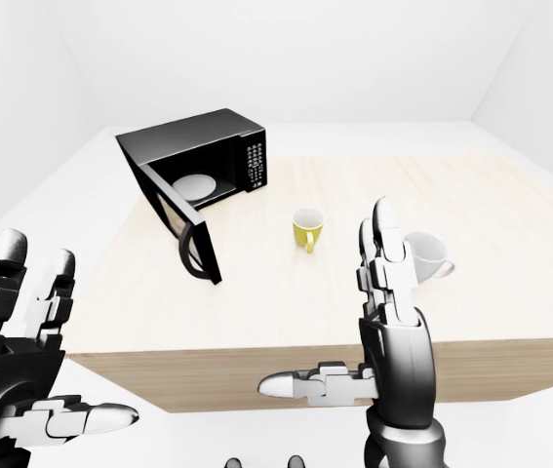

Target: Close the microwave.

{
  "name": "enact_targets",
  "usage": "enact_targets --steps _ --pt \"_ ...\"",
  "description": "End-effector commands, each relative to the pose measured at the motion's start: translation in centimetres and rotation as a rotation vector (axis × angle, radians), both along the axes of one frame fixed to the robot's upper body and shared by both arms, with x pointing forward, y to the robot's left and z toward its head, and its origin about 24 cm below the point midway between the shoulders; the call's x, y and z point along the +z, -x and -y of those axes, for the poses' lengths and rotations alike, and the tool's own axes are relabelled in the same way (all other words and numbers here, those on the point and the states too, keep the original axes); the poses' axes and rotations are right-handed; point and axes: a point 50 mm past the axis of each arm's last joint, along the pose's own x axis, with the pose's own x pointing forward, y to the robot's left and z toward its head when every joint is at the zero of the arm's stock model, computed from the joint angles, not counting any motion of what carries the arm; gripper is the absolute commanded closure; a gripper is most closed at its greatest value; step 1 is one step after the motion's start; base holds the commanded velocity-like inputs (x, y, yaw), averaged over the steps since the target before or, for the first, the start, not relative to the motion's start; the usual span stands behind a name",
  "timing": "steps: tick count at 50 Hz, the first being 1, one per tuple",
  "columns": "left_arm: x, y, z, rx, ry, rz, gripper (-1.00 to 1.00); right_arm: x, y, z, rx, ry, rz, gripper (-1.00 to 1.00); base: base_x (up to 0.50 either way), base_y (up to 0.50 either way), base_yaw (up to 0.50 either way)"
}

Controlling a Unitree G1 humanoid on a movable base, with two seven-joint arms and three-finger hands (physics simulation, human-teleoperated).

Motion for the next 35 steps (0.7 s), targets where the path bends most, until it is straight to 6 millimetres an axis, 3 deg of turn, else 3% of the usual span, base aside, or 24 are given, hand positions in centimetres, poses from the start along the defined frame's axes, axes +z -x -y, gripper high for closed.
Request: enact_targets --steps 1,35 --pt "-0.01 -0.06 0.02 0.000 -0.002 -0.001 -1.00 -0.06 -0.01 -0.05 -0.003 0.004 -0.003 -1.00 0.00 0.50 0.00" --pt "-0.05 -0.02 0.04 -0.002 -0.002 -0.003 -1.00 -0.12 -0.01 -0.25 0.000 0.006 -0.005 -1.00 0.00 0.50 0.00"
